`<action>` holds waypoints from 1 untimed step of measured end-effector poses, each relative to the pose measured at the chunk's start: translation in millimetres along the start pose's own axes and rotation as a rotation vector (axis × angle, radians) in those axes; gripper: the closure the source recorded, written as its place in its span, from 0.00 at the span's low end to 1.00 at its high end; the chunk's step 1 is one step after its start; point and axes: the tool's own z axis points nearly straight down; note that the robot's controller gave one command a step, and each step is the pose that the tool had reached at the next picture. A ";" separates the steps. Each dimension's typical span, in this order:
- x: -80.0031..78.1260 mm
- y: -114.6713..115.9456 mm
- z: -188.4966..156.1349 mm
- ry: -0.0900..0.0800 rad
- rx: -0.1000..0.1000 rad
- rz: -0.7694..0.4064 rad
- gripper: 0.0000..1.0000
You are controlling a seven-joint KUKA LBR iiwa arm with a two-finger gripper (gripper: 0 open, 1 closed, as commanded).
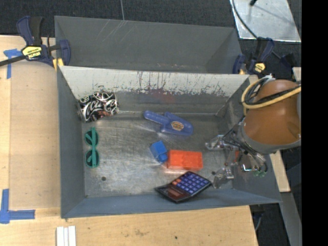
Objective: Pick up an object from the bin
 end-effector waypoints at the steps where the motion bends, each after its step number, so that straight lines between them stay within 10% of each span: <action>1: -2.1 0.2 -4.1 -0.008 0.001 -0.003 0.00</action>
Offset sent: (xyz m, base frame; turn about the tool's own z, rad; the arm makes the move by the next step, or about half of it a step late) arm 0.0090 0.0224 -0.0625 -0.2065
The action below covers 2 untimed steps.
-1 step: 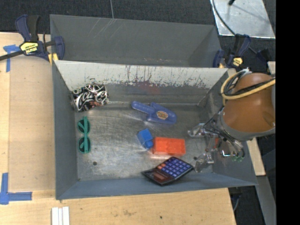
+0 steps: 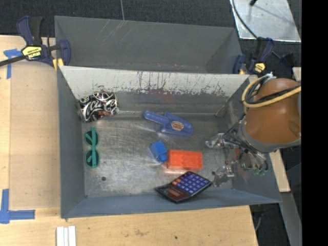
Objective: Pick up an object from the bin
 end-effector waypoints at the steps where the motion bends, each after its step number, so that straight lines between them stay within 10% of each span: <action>1: -6.6 12.6 39.2 -0.006 0.002 -0.128 0.00; 2: -18.6 49.7 62.2 -0.002 0.001 -0.144 0.00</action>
Offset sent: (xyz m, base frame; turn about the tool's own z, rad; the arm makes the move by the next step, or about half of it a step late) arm 0.0209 0.0588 -0.0666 -0.1421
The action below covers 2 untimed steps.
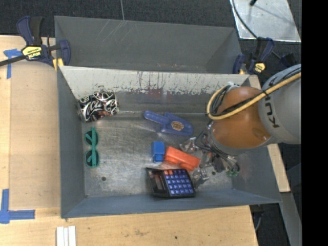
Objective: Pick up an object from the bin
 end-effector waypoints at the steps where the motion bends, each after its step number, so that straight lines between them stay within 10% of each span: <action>1: 5.1 35.4 -5.4 -0.005 -0.002 -0.027 1.00; 2: 5.1 35.4 -5.4 -0.005 -0.002 -0.027 1.00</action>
Offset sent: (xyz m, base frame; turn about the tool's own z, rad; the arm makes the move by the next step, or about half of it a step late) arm 0.0000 0.0000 0.0000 0.0000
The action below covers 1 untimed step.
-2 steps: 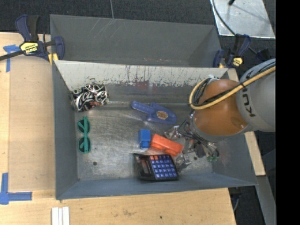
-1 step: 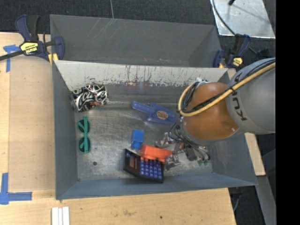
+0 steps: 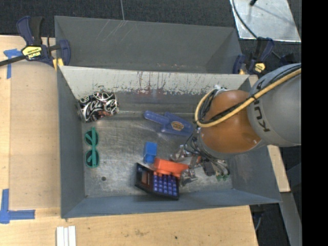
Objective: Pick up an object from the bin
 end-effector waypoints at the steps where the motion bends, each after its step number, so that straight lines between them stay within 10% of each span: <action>1: -3.0 -15.9 -38.3 0.009 -0.001 0.039 1.00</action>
Offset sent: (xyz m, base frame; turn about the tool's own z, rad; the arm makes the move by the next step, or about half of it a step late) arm 0.0193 0.0427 0.1504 0.0439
